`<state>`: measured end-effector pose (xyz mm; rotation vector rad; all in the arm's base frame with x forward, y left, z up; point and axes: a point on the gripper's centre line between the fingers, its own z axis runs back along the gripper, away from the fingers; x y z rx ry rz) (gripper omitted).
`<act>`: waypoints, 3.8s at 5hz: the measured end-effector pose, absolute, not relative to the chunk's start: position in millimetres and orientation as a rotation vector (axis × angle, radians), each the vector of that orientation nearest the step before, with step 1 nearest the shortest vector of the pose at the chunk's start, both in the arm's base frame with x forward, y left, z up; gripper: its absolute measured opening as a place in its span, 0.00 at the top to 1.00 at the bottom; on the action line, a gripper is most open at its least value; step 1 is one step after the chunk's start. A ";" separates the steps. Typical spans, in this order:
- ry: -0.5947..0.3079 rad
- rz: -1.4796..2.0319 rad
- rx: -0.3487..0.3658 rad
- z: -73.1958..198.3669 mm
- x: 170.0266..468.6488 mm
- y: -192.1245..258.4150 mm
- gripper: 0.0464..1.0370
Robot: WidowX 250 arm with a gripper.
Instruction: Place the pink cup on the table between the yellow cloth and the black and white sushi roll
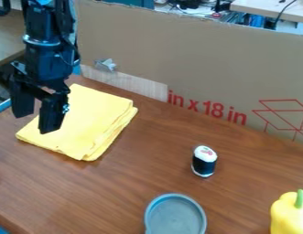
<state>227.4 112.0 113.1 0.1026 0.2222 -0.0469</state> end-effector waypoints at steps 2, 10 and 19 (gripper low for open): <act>0.216 -0.052 0.052 120.5 212.9 130.4 0.04; 0.292 0.008 0.124 73.3 170.7 206.8 0.04; 0.107 -0.207 -0.121 119.3 222.9 98.9 0.93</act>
